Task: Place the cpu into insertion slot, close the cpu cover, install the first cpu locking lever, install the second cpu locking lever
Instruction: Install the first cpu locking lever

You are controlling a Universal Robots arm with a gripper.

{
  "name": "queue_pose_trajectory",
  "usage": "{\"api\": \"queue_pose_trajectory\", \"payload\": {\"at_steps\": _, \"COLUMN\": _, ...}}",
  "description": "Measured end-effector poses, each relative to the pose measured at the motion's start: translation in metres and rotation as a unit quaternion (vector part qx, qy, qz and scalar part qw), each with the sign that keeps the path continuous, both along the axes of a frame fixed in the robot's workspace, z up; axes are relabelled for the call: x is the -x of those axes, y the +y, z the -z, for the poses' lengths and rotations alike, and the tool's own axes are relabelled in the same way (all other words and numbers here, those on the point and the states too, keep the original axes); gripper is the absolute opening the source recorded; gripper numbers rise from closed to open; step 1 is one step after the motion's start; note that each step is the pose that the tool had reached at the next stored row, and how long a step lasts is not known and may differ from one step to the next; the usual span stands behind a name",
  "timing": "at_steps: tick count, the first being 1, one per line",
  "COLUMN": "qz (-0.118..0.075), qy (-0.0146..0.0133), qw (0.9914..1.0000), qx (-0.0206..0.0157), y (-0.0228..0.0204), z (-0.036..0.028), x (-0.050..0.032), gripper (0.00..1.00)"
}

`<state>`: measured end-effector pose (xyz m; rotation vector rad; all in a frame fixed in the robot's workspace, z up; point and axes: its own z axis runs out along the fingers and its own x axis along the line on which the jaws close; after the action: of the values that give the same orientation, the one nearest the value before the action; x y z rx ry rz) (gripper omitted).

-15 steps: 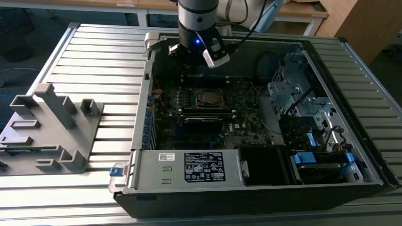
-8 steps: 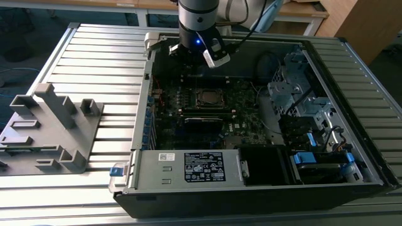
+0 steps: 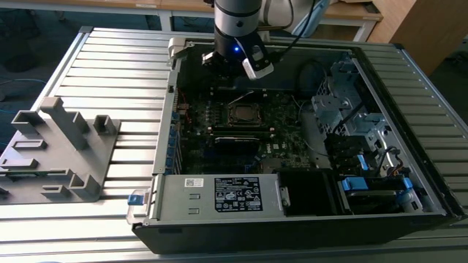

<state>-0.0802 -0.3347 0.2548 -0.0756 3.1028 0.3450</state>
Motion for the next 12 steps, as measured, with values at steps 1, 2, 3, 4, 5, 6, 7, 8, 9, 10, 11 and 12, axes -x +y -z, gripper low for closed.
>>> {"api": "queue_pose_trajectory", "payload": {"at_steps": 1, "qz": 0.000, "qy": 0.0000, "qw": 1.00000, "qx": 0.0000, "y": 0.0000, "z": 0.0000, "x": -0.0006, "gripper": 0.10}}
{"api": "queue_pose_trajectory", "payload": {"at_steps": 2, "qz": 0.000, "qy": 0.0000, "qw": 1.00000, "qx": 0.0000, "y": -0.0001, "z": 0.0000, "x": -0.0006, "gripper": 0.10}}
{"api": "queue_pose_trajectory", "payload": {"at_steps": 3, "qz": 0.000, "qy": 0.0000, "qw": 1.00000, "qx": 0.0000, "y": 0.0000, "z": 0.0000, "x": -0.0006, "gripper": 0.10}}
{"api": "queue_pose_trajectory", "payload": {"at_steps": 4, "qz": 0.000, "qy": 0.0000, "qw": 1.00000, "qx": 0.0000, "y": 0.0000, "z": 0.0000, "x": -0.0007, "gripper": 0.10}}
{"api": "queue_pose_trajectory", "payload": {"at_steps": 5, "qz": 0.000, "qy": 0.0000, "qw": 1.00000, "qx": 0.0000, "y": 0.0000, "z": 0.0000, "x": -0.0008, "gripper": 0.10}}
{"api": "queue_pose_trajectory", "payload": {"at_steps": 6, "qz": 0.000, "qy": 0.0000, "qw": 1.00000, "qx": 0.0000, "y": 0.0000, "z": 0.0000, "x": -0.0008, "gripper": 0.10}}
{"api": "queue_pose_trajectory", "payload": {"at_steps": 7, "qz": 0.000, "qy": 0.0000, "qw": 1.00000, "qx": 0.0000, "y": 0.0000, "z": 0.0003, "x": -0.0008, "gripper": 0.10}}
{"api": "queue_pose_trajectory", "payload": {"at_steps": 8, "qz": 0.000, "qy": -0.0004, "qw": 1.00000, "qx": -0.0001, "y": 0.0001, "z": 0.0008, "x": -0.0009, "gripper": 0.10}}
{"api": "queue_pose_trajectory", "payload": {"at_steps": 9, "qz": 0.000, "qy": -0.0013, "qw": 1.00000, "qx": 0.0000, "y": 0.0000, "z": 0.0014, "x": -0.0009, "gripper": 0.10}}
{"api": "queue_pose_trajectory", "payload": {"at_steps": 10, "qz": 0.000, "qy": -0.0024, "qw": 1.00000, "qx": 0.0000, "y": 0.0000, "z": 0.0022, "x": -0.0008, "gripper": 0.10}}
{"api": "queue_pose_trajectory", "payload": {"at_steps": 11, "qz": 0.000, "qy": -0.0036, "qw": 0.99999, "qx": 0.0000, "y": 0.0000, "z": 0.0032, "x": -0.0008, "gripper": 0.10}}
{"api": "queue_pose_trajectory", "payload": {"at_steps": 12, "qz": 0.000, "qy": -0.0044, "qw": 0.99999, "qx": 0.0000, "y": 0.0000, "z": 0.0040, "x": -0.0008, "gripper": 0.10}}
